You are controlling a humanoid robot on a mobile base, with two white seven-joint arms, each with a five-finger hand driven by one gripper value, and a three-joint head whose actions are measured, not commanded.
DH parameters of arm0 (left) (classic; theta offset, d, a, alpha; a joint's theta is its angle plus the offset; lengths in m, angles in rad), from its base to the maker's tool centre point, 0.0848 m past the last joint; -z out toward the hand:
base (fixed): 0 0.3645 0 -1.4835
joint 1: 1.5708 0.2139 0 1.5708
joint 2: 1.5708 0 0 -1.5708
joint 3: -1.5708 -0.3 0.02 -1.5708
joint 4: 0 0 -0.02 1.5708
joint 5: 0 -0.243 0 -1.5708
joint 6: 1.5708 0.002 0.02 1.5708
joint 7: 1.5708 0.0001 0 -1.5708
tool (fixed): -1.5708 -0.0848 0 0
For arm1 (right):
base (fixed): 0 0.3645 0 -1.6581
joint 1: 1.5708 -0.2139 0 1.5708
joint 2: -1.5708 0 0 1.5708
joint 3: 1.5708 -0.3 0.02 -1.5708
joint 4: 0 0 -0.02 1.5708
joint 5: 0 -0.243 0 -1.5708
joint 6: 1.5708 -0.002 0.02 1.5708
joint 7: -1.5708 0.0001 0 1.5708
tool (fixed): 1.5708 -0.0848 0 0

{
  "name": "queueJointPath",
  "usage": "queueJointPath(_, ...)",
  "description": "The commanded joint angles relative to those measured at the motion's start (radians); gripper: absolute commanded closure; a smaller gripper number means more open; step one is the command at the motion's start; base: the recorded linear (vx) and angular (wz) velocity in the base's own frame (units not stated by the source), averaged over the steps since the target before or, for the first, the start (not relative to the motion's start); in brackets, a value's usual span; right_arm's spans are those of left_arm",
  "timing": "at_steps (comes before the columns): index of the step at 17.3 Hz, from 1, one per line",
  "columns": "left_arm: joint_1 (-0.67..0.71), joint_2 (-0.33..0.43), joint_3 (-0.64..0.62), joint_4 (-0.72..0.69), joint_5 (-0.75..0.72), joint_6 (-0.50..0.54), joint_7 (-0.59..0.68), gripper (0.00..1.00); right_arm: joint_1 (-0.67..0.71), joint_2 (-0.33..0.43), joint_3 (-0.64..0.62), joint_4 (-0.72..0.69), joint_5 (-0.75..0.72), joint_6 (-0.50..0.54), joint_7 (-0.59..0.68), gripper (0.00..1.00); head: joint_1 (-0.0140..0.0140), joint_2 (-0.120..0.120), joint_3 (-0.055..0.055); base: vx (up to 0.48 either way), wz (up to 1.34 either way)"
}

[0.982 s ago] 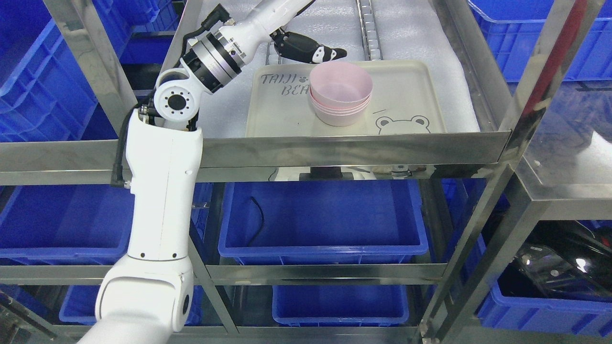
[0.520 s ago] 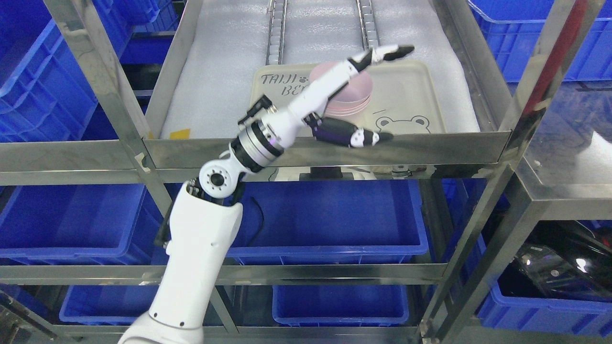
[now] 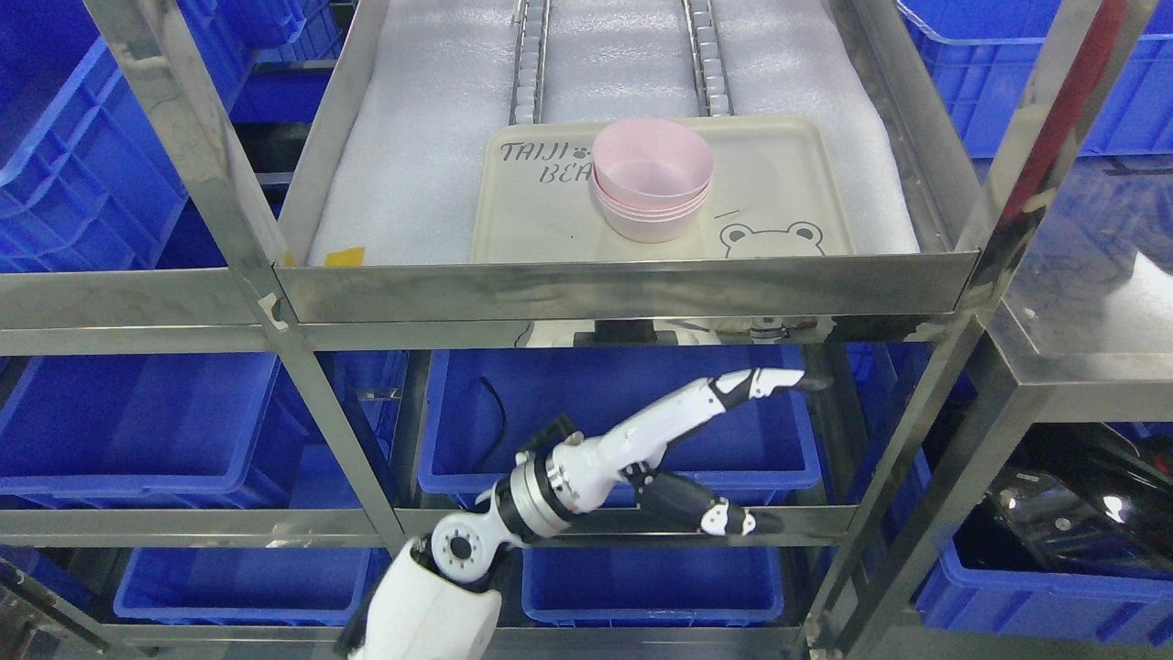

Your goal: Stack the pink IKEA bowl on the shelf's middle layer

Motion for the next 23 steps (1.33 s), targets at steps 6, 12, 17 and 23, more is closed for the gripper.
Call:
queueJointPath(6, 0.269, 0.012, 0.265, 0.266, 0.013, 0.008, 0.381, 0.0, 0.021, -0.017, 0.0, -0.017, 0.0, 0.001, 0.0, 0.0, 0.0, 0.0, 0.0, 0.0, 0.0)
queueJointPath(12, 0.208, 0.012, 0.29, 0.274, 0.013, 0.081, 0.706, 0.0, 0.021, -0.017, 0.0, -0.017, 0.0, 0.001, 0.0, 0.0, 0.0, 0.0, 0.0, 0.0, 0.0)
queueJointPath(17, 0.208, 0.012, 0.313, 0.216, 0.016, 0.221, 0.706, 0.0, 0.021, -0.017, 0.0, -0.017, 0.0, 0.001, 0.0, 0.0, 0.0, 0.0, 0.0, 0.0, 0.0)
queueJointPath(23, 0.13, 0.012, 0.308, 0.168, 0.014, 0.333, 0.706, 0.0, 0.021, -0.017, 0.0, -0.017, 0.0, 0.001, 0.0, 0.0, 0.0, 0.0, 0.0, 0.0, 0.0)
